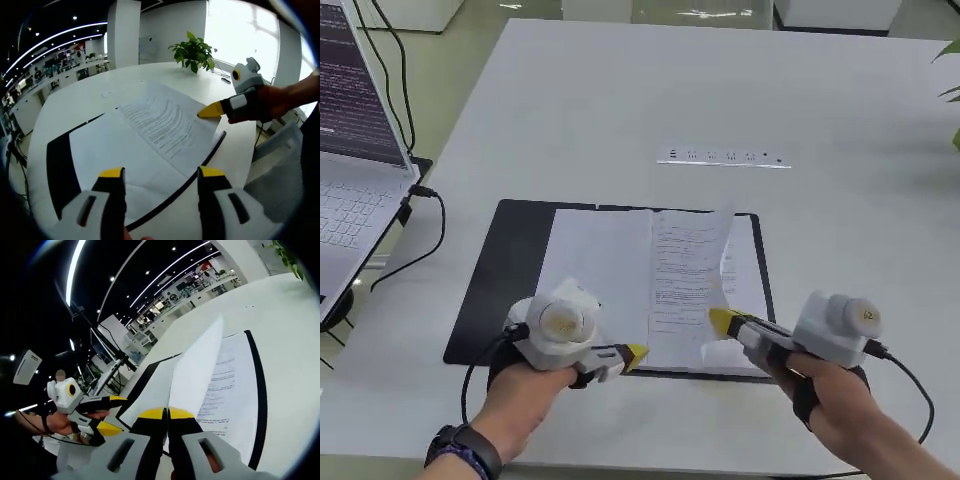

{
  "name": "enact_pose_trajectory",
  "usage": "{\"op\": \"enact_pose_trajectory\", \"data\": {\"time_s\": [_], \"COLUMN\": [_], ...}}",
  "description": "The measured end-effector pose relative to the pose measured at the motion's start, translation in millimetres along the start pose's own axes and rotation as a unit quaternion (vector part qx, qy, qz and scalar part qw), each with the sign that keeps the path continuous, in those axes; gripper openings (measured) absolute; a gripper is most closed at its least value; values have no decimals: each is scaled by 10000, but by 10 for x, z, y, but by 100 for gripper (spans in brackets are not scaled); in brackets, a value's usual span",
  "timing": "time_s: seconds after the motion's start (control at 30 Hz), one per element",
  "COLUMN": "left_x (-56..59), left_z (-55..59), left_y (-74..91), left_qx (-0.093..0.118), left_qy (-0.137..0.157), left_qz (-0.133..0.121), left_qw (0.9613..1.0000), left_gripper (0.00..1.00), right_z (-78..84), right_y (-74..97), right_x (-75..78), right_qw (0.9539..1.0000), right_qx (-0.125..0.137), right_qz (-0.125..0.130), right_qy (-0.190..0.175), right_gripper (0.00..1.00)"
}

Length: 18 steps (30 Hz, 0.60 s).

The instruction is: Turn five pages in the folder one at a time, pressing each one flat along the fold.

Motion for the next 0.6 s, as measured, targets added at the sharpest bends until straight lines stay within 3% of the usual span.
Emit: {"op": "enact_pose_trajectory", "data": {"time_s": [0.3,0.6], "left_x": [-177,-313], "left_z": [119,289], "left_y": [201,383], "left_qx": [46,43], "left_qy": [108,136], "left_qz": [-166,-260], "left_qw": [9998,9996], "left_gripper": [57,58], "right_z": [-57,-192], "right_y": [-120,-367], "right_x": [-178,-427], "right_qw": [9998,9991], "right_qx": [48,216], "right_qz": [-121,-324], "right_qy": [122,142], "right_gripper": [0,0]}}
Point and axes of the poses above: the centre of the closed fingertips' face, and the gripper's own axes: y roughly backward along the fingers, x roughly to its right, z roughly out of its underside, the point moved 7 cm from there along y, roughly backward along the fingers, and after that the axes turned 11 degrees about -x, right-handed, at the moved point
